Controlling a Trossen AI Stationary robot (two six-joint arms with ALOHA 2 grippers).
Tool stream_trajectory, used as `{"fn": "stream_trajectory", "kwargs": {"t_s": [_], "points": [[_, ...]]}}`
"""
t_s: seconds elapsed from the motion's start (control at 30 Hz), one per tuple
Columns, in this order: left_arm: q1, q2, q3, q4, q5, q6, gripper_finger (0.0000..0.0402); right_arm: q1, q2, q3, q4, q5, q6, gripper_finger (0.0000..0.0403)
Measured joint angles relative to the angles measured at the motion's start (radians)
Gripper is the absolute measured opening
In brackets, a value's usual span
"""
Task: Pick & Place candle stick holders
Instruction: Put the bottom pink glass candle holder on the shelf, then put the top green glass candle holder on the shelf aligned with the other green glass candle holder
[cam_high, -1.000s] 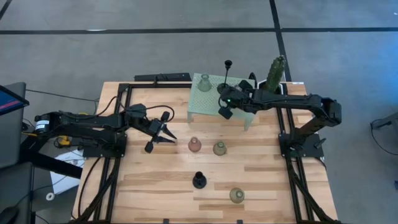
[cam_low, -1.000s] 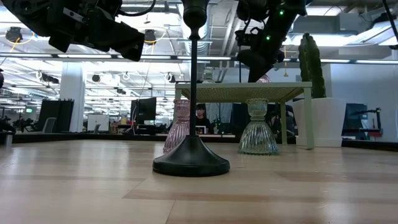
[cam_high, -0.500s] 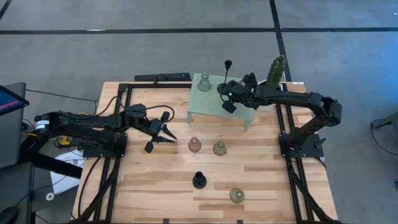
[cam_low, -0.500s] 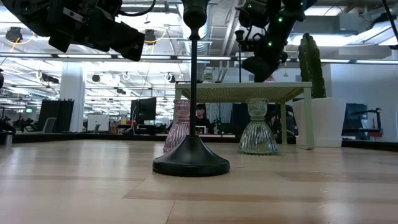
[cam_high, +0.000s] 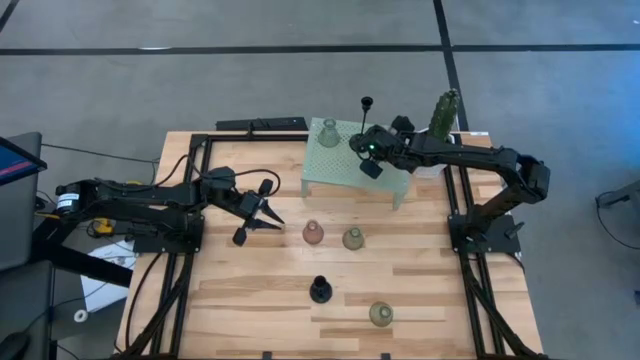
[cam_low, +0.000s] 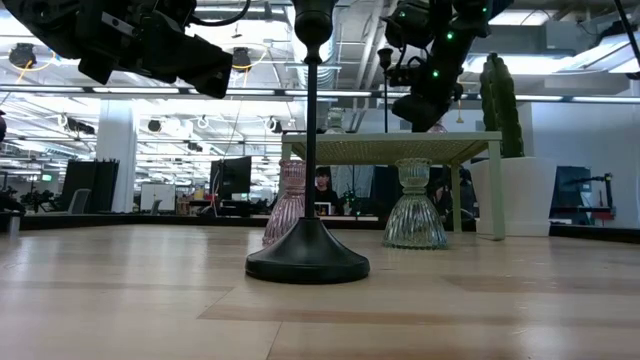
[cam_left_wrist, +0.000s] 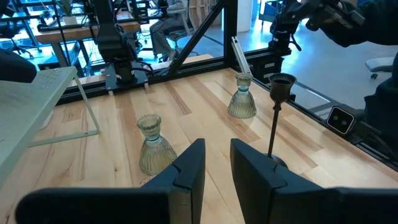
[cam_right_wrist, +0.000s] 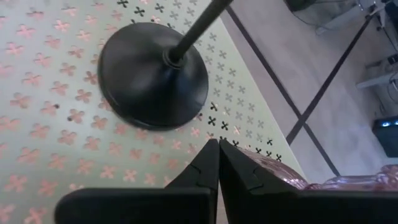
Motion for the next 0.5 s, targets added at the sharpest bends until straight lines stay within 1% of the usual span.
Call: {"fn": "stream_trajectory", "kwargs": {"t_s": [0.1, 0.23, 0.4, 0.5], "points": [[0.0, 0.0, 0.0, 0.0, 0.0, 0.0, 0.0076, 0.021, -0.012, -0.002, 0.001, -0.022, -0.011, 0.0], [0.0, 0.0, 0.0, 0.0, 0.0, 0.0, 0.0076, 0.076, -0.058, -0.001, 0.007, -0.038, -0.012, 0.0], [0.0, 0.0, 0.0, 0.0, 0.0, 0.0, 0.0076, 0.155, -0.17, -0.001, 0.022, -0.192, -0.002, 0.0], [0.0, 0.0, 0.0, 0.0, 0.0, 0.0, 0.0076, 0.231, -0.239, -0.001, 0.003, -0.216, 0.023, 0.0]]}}
